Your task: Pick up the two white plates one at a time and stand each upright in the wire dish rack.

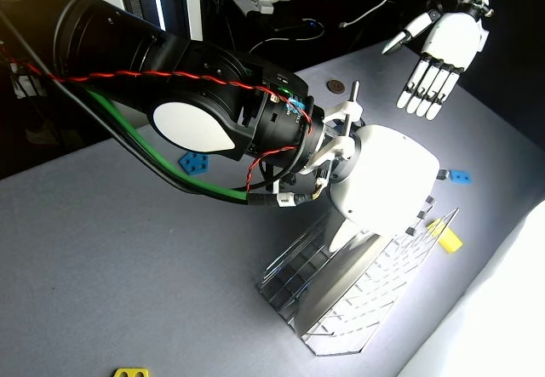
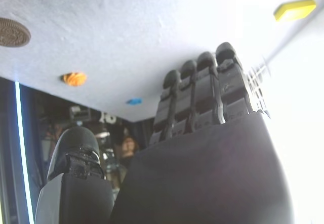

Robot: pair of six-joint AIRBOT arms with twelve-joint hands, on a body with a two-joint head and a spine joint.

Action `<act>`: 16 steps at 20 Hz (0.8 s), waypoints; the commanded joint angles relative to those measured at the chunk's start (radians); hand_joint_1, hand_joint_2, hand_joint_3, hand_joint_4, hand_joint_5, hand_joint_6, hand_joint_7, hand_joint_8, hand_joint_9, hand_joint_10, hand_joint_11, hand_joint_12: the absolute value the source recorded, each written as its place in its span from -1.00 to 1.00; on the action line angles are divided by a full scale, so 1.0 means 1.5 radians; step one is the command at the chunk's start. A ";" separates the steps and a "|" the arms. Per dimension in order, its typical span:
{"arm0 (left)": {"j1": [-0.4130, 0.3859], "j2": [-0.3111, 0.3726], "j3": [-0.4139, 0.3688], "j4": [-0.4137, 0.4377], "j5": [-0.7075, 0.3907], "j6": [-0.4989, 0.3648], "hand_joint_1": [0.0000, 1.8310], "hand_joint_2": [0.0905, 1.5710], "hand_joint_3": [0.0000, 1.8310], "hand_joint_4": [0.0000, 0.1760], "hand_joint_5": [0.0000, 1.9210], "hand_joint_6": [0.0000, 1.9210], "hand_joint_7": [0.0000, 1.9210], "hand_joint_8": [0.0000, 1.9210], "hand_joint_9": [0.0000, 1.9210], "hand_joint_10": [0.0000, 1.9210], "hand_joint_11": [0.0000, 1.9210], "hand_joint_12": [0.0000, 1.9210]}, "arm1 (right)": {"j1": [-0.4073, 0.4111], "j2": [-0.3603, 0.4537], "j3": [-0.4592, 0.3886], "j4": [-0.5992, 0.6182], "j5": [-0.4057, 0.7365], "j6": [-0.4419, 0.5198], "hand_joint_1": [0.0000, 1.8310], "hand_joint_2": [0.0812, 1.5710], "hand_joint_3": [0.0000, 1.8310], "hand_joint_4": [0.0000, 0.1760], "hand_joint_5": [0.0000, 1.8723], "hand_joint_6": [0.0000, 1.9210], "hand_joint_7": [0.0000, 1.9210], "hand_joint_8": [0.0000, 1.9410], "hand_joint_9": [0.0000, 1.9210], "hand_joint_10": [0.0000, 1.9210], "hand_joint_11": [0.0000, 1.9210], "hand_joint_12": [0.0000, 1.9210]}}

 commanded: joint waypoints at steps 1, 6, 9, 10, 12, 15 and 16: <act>-0.006 0.002 0.000 -0.042 -0.021 0.000 -1.00 0.44 -1.00 -1.00 -0.91 -0.99 -0.93 -0.99 -0.97 -0.99 -0.97 -0.97 | 0.011 0.001 0.001 0.011 0.098 0.010 0.29 0.39 -1.00 -1.00 0.01 0.06 0.04 -0.56 -0.02 -0.45 -0.34 0.42; -0.006 0.002 0.000 -0.041 -0.021 0.000 -1.00 0.44 -1.00 -1.00 -0.92 -1.00 -0.93 -0.99 -0.96 -0.99 -0.97 -0.97 | 0.021 0.000 -0.001 0.006 0.094 0.010 0.26 0.17 -1.00 -1.00 -0.03 -0.91 0.05 -0.99 -0.02 -0.84 -0.52 0.35; -0.008 0.002 -0.001 -0.039 -0.021 0.000 -1.00 0.43 -1.00 -1.00 -0.94 -1.00 -0.95 -1.00 -0.98 -1.00 -0.99 -0.97 | 0.029 0.000 -0.004 0.001 0.091 0.010 0.25 0.16 -1.00 -1.00 -0.06 -0.95 0.02 -1.00 -0.03 -0.87 -0.57 0.39; -0.010 0.002 -0.002 -0.037 -0.021 0.001 -1.00 0.44 -1.00 -1.00 -0.94 -1.00 -0.95 -1.00 -0.99 -1.00 -1.00 -0.97 | 0.033 0.000 -0.005 0.001 0.089 0.010 0.25 0.16 -1.00 -1.00 -0.07 -0.96 0.00 -1.00 -0.04 -0.88 -0.56 0.34; -0.015 0.002 -0.008 -0.034 -0.025 0.001 -1.00 0.45 -1.00 -1.00 -0.94 -1.00 -0.96 -1.00 -1.00 -1.00 -1.00 -1.00 | 0.041 0.000 -0.008 0.001 0.084 0.010 0.25 0.14 -1.00 -1.00 -0.07 -0.96 0.00 -1.00 -0.04 -0.89 -0.57 0.34; -0.039 0.002 -0.024 -0.014 -0.033 0.002 -1.00 0.44 -1.00 -1.00 -0.92 -0.99 -0.93 -0.98 -0.96 -0.99 -0.96 -0.98 | 0.050 0.001 -0.010 0.000 0.081 0.010 0.21 0.14 -1.00 -1.00 -0.14 -1.00 -0.08 -1.00 -0.12 -0.93 -0.67 0.37; -0.053 0.002 -0.033 -0.008 -0.038 -0.001 -1.00 0.44 -1.00 -1.00 -0.92 -0.99 -0.93 -0.98 -0.96 -0.99 -0.96 -0.98 | 0.053 0.001 -0.011 -0.001 0.081 0.010 0.21 0.14 -1.00 -1.00 -0.14 -1.00 -0.08 -1.00 -0.12 -0.93 -0.67 0.37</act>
